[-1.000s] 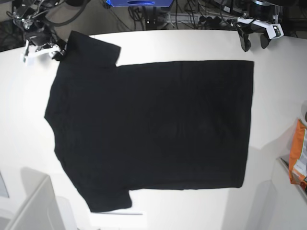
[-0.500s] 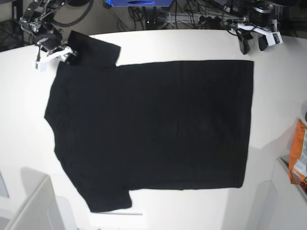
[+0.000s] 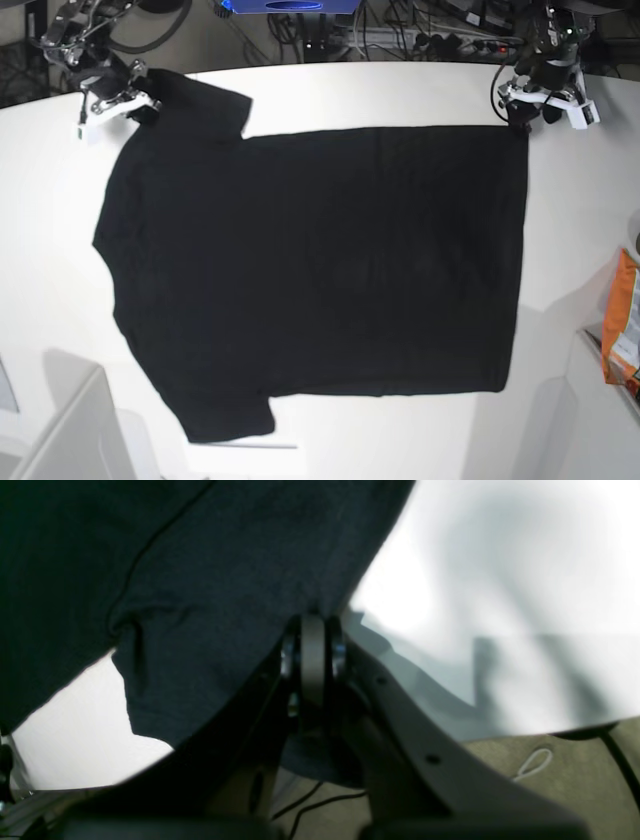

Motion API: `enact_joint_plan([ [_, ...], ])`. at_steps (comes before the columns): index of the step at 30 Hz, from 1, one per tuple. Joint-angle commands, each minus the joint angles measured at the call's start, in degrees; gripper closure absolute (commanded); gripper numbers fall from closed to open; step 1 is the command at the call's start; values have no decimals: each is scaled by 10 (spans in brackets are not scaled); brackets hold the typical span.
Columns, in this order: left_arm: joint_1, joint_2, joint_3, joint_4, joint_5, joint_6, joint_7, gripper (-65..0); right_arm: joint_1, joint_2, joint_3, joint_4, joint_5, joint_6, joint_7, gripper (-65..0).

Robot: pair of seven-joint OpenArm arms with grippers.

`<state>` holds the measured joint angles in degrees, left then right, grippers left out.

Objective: Fold the T-shirt properly
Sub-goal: 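Close both grippers on the black T-shirt's long side edge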

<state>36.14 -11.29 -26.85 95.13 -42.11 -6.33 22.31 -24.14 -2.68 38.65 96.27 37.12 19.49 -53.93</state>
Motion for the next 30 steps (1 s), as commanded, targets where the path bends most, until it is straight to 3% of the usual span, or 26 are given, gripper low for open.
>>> enact_joint_plan([
  [1, -3, -3, -1, -4, -2, -3, 12, -428, -4, 1, 0, -7, -37, -8, -21, 0],
  [14, -37, 11, 50, -30, -2, -4, 14, -411, -4, 2, 1, -7, -37, -8, -20, 0],
  [16, -39, 11, 50, -37, -3, -4, 14, -349, -4, 2, 1, -7, -37, -8, -19, 0],
  [23, -50, 10, 50, -48, -3, -4, 14, -7, -4, 13, 2, -7, -37, -8, -18, 0],
  [30, -44, 10, 46, -46, 1, -4, 14, 0, -10, 13, 6, 3, -37, -8, -18, 0],
])
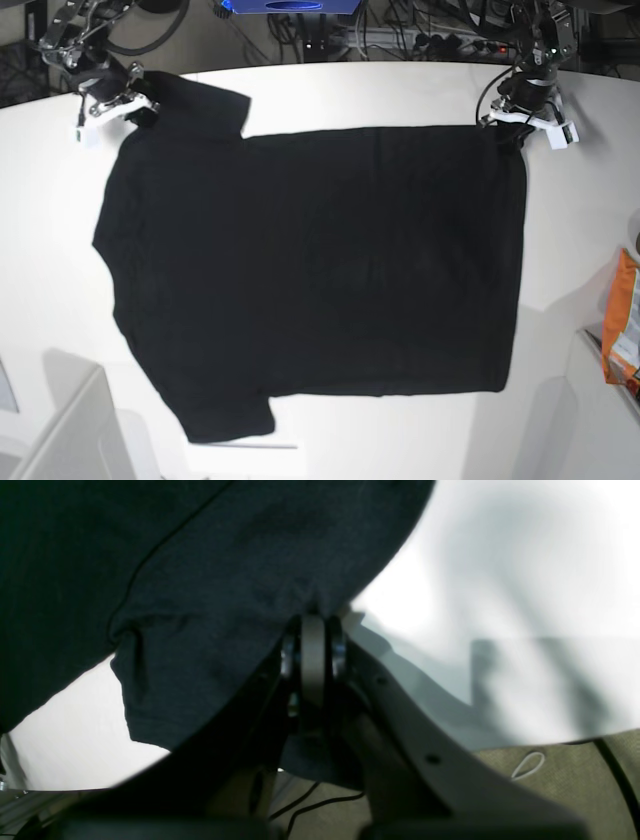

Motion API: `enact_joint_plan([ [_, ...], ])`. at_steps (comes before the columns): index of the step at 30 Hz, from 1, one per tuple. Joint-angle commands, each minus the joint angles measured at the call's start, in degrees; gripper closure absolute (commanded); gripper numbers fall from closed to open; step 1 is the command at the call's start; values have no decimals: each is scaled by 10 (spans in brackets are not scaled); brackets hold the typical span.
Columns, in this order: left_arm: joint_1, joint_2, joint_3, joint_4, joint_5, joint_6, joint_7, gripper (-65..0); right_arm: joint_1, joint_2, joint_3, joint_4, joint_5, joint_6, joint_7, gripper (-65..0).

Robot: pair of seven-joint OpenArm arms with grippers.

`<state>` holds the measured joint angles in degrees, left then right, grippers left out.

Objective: Fold the T-shirt properly
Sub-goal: 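Close both grippers on the black T-shirt's long side edge, then lift the grasped edge with both grippers and pull it toward the robot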

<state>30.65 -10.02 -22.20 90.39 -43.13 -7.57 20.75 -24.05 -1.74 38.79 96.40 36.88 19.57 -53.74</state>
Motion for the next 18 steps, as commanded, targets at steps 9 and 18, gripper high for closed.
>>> enact_joint_plan([
  [9, 63, -6, -3, 59, 12, 8, 27, 0, -61, -2, 6, 86, -31, -9, -19, 0],
  [18, 133, -6, -4, 128, 12, 8, 27, 0, -94, -2, 6, 138, -29, -9, -20, 0],
])
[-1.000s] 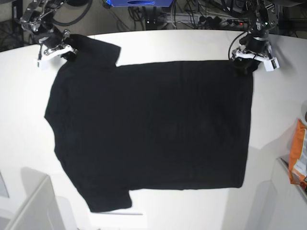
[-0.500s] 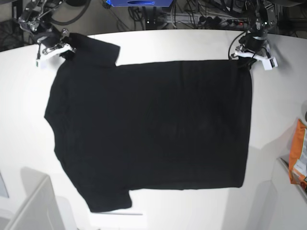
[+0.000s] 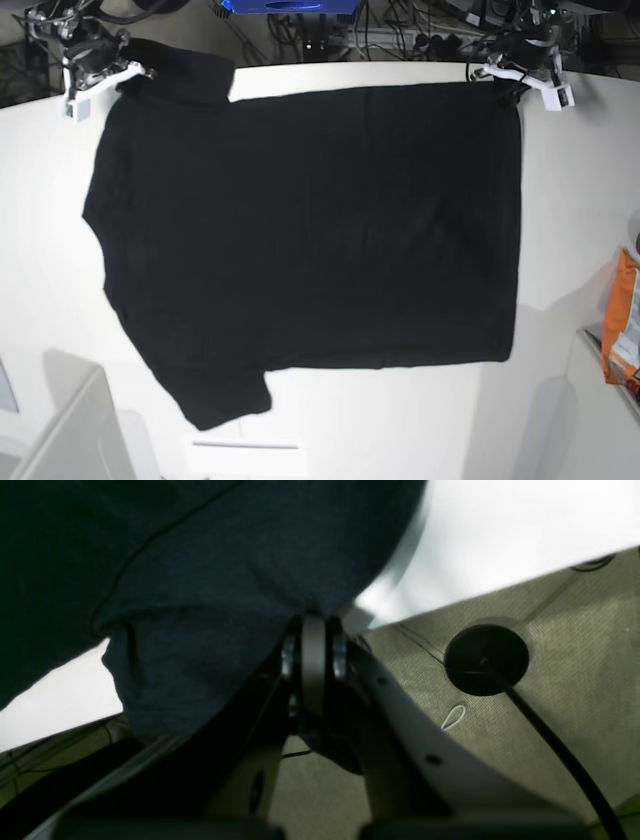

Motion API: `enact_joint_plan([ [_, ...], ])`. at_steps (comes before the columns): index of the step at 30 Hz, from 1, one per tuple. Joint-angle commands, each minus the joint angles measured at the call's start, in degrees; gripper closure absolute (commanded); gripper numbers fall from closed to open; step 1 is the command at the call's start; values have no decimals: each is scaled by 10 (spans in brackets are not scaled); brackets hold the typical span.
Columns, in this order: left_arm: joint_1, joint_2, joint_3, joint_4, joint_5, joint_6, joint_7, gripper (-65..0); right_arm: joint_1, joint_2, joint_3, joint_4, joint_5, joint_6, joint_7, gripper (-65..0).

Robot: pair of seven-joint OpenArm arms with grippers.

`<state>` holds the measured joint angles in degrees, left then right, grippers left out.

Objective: Fold the T-shirt properly
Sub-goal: 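Lift the grasped edge with both grippers and pull it toward the robot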

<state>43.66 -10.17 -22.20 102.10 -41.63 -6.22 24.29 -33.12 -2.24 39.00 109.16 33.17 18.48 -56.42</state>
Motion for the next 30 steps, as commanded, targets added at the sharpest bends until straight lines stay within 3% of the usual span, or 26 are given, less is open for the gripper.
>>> enact_joint_plan([
  [1, 8, -4, -4, 19, -3, -5, -9, 0, -2, 3, 3, 10, 8, 2, 7, 0],
  [20, -41, -1, -4, 93, -6, -1, -5, 0, 84, 10, -1, 49, 2, -3, 0, 0],
  [23, -53, -1, -4, 93, -6, 0, -5, 0, 108, 19, -2, 49, 2, -3, -25, 0],
  [30, -87, -2, 0, 91, -6, 55, -5, 0, 179, 20, -2, 49, -23, -3, -81, 0],
])
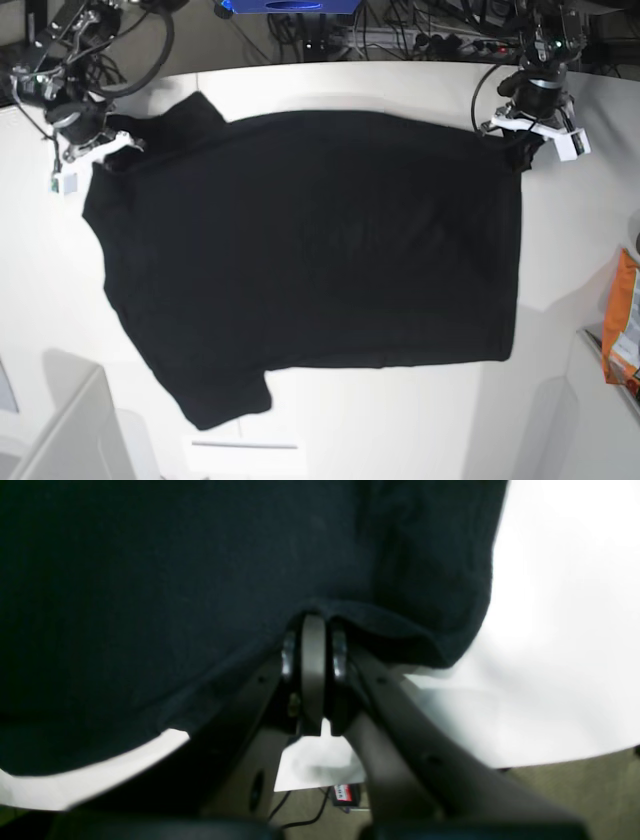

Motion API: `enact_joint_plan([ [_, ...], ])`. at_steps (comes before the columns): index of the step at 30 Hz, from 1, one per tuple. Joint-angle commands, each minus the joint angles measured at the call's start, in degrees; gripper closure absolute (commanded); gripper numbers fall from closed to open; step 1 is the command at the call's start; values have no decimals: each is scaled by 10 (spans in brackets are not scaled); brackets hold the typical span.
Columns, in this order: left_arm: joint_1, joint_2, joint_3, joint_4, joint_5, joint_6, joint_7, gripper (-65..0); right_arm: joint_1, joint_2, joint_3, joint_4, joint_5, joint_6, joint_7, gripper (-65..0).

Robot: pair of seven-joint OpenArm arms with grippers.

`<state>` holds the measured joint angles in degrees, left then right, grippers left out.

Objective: Fold the T-shirt properly
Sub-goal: 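Lift the grasped edge with both grippers and pull it toward the robot, then lower the held edge back onto the table with both grippers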

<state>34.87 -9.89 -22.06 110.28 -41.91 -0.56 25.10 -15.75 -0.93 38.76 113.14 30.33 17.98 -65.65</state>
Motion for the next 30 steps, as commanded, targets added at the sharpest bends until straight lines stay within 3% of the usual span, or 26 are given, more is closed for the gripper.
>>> enact_joint_plan([
  [1, -5, -4, 0, 9, -3, 2, -13, 0, 17, 6, 0, 8, -11, 2, 6, 0],
  [8, -35, -4, 2, 4, -1, 9, -9, 0, 99, 6, -1, -23, -80, 2, -13, 0],
  [12, -76, -4, -5, -1, 0, 9, 65, 0, 132, 6, -1, -62, -107, 2, -12, 0],
  [15, -98, -4, -5, -3, 0, 9, 87, 0, 151, 6, -2, -89, -114, 2, -9, 0],
  [22, -129, -6, -2, -3, 0, 61, 87, 0, 207, 7, -2, -145, -154, 4, -6, 0],
  [27, -148, -7, -3, -3, 0, 65, 105, 0, 247, 8, -4, -180, -167, 5, -6, 0],
  [30, -159, -7, -4, -11, 0, 65, 127, 0, 256, 27, -45, -198, -167, 5, -5, 0],
])
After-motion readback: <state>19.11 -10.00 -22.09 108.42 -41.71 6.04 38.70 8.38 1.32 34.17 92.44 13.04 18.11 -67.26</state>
